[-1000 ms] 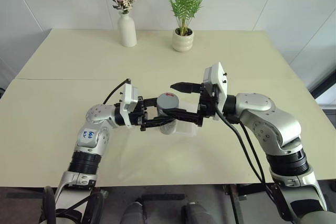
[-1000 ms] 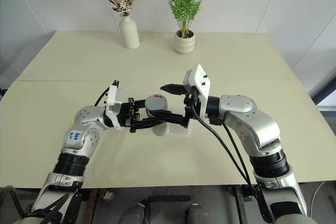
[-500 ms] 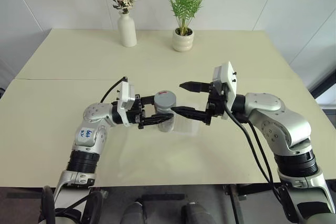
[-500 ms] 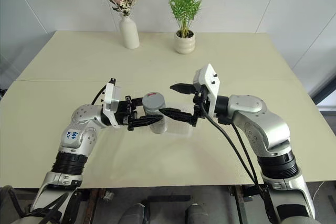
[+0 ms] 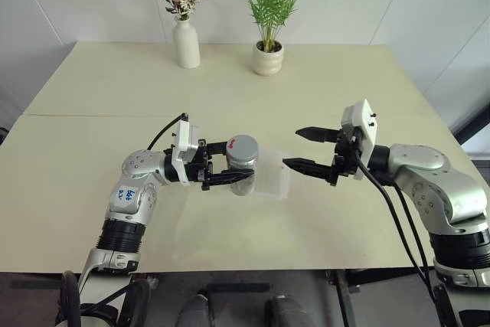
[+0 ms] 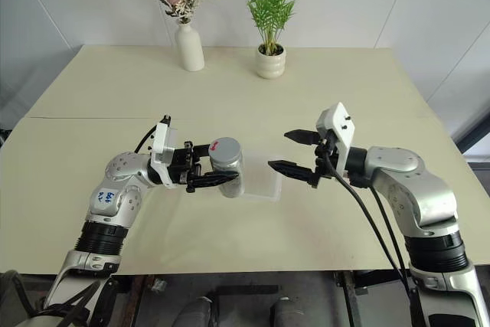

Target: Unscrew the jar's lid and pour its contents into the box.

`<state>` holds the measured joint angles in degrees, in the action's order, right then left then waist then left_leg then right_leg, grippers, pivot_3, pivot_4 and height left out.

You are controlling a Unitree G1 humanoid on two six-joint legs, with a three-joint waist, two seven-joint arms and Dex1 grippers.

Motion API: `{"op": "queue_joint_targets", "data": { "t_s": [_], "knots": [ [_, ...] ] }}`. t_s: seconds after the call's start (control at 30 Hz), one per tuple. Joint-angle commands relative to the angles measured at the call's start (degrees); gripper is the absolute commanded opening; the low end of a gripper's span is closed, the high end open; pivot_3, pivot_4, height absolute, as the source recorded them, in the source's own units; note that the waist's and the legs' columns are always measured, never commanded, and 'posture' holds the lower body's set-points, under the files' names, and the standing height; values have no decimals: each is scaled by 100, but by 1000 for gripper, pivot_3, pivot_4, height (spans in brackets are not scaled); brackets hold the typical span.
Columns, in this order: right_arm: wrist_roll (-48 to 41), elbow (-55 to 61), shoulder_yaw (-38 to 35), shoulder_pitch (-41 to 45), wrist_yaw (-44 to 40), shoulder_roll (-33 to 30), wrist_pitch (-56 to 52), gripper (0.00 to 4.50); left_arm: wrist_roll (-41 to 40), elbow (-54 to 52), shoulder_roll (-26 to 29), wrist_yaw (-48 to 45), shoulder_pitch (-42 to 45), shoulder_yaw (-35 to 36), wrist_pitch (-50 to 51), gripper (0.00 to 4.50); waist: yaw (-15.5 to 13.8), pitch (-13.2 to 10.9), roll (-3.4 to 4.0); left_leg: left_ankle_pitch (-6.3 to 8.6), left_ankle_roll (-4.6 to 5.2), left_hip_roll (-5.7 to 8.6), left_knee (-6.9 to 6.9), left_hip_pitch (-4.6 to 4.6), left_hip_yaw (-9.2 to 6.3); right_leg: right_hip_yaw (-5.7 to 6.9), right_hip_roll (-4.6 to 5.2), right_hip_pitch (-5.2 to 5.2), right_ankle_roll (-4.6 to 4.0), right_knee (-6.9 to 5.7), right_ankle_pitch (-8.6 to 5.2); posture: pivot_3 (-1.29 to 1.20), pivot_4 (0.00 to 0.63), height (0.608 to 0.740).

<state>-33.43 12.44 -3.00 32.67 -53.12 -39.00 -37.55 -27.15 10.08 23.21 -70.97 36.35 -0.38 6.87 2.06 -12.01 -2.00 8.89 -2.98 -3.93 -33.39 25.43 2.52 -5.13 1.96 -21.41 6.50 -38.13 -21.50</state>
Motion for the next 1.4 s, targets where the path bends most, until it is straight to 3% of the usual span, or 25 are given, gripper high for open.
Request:
{"op": "queue_joint_targets", "data": {
  "t_s": [0.03, 0.33, 0.77, 1.4],
  "knots": [
    [-312, 264, -232, 148, 9, 43, -50, 4430, -72, -113, -5, -30, 99, 47, -73, 2433, 10, 0, 0, 0, 0, 0, 0, 0, 0, 0, 0, 0, 0, 0, 0, 0, 150, 740],
    [-1056, 1056, 53, 488, 250, 373, -546, 4430, -70, -138, -31, -14, 57, 33, -75, 2433, 11, 0, 0, 0, 0, -1, -2, 1, -1, 0, 0, 1, 1, 1, 1, 0, 150, 740],
    [-465, 654, 933, 990, 359, 1010, -325, 4430, -72, -154, -67, 12, 43, 37, -80, 2433, 19, 0, 0, 1, 1, -2, -2, 3, -1, 1, 0, -2, 1, -1, 1, 0, 150, 740],
    [-88, 305, 958, 1142, 394, 1393, -114, 4430, -82, -183, -77, 21, 27, 27, -62, 2433, 28, 0, 0, 1, 1, -2, -2, 2, -1, 1, -1, -2, 1, -4, 1, 0, 150, 740]
  ]
}}
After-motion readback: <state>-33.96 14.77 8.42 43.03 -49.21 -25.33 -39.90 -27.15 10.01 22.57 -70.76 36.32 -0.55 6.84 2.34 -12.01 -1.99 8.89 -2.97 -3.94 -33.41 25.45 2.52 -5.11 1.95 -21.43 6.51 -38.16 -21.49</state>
